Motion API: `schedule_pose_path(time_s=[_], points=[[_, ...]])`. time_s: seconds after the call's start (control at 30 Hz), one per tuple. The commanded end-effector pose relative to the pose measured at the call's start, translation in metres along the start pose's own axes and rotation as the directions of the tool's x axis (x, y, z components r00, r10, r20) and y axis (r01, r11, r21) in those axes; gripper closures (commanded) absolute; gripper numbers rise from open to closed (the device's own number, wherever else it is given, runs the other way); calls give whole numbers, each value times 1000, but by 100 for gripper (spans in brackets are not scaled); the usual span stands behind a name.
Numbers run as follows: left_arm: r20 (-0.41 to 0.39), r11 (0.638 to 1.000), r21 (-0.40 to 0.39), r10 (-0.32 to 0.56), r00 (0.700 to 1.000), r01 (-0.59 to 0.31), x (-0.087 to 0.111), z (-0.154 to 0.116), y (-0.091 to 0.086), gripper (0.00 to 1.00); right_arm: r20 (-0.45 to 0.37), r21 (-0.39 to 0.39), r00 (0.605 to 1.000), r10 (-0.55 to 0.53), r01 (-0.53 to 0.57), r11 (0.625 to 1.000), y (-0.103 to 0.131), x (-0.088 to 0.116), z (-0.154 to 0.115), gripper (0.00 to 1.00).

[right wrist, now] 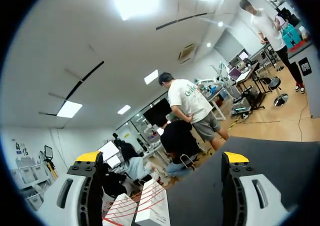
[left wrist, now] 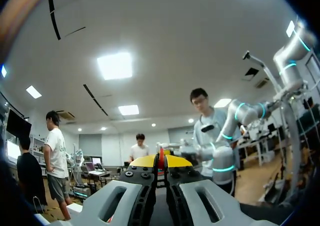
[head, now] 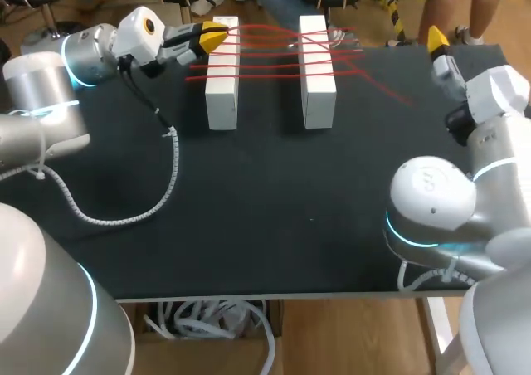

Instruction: Grab the tape and strap the tape.

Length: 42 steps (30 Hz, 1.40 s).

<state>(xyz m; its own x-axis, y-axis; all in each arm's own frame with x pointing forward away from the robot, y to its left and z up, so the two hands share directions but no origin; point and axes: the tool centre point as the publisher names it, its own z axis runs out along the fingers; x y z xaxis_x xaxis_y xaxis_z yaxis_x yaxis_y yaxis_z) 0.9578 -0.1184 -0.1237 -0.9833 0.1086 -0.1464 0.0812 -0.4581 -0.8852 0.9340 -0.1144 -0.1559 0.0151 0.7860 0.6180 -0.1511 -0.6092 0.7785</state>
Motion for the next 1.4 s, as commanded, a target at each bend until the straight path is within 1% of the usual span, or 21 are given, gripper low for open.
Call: schedule_pose_path(time_s=[0.03,0.27,0.3,0.33,0.4,0.43,0.5,0.6,0.73,0.87,0.9,0.93,1.0,1.03,1.07,1.13,1.17,1.2,1.4], points=[[-2,1000,2,1,1000,-1,-1,-1,1,100,-39,-103,999,1,-5,995,-4,-4,0,0],[-2,1000,2,1,1000,-1,-1,-1,1,100,-39,-103,999,1,-5,995,-4,-4,0,0],[-2,1000,2,1,1000,-1,-1,-1,1,100,-2,-76,1000,15,-15,997,-8,-4,-5,0],[-2,1000,2,1,1000,-1,-1,-1,1,100,41,-24,998,47,-46,999,-11,-3,-14,0],[-2,1000,2,1,1000,-1,-1,-1,1,100,121,42,990,75,-81,996,-16,-2,-29,0],[-2,1000,2,1,1000,-1,-1,-1,1,100,165,83,982,92,-107,991,-17,-1,-38,0],[-2,1000,2,1,1000,-1,-1,-1,1,100,227,141,967,113,-147,979,-19,0,-54,0],[-2,1000,2,1,1000,-1,-1,-1,1,100,288,180,947,140,-197,964,-18,2,-75,0],[-2,1000,2,1,1000,-1,-1,-1,1,100,367,191,911,188,-271,943,-14,7,-91,0],[-2,1000,2,1,1000,-1,-1,-1,1,100,390,181,883,262,-353,918,-15,14,-98,0],[-2,1000,2,1,1000,-1,-1,-1,1,100,393,197,872,292,-390,900,-17,16,-99,0],[-2,1000,2,1,1000,-1,-1,-1,1,100,390,196,871,300,-397,897,-21,17,-100,0],[-2,1000,2,1,1000,-1,-1,-1,1,100,382,205,862,332,-429,880,-26,19,-100,0],[-2,1000,2,1,1000,-1,-1,-1,1,100,367,181,870,330,-414,892,-30,20,-100,0],[-2,1000,2,1,1000,-1,-1,-1,1,100,362,180,867,343,-426,887,-32,21,-100,0],[-2,1000,2,1,1000,-1,-1,-1,1,100,334,143,874,353,-417,897,-38,23,-98,0],[-2,1000,2,1,1000,-1,-1,-1,1,100,341,141,870,357,-422,895,-41,23,-97,0],[-2,1000,2,1,1000,-1,-1,-1,1,100,330,122,872,361,-419,900,-43,24,-95,0],[-2,1000,2,1,1000,-1,-1,-1,1,100,331,91,855,400,-451,888,-55,29,-89,0]])
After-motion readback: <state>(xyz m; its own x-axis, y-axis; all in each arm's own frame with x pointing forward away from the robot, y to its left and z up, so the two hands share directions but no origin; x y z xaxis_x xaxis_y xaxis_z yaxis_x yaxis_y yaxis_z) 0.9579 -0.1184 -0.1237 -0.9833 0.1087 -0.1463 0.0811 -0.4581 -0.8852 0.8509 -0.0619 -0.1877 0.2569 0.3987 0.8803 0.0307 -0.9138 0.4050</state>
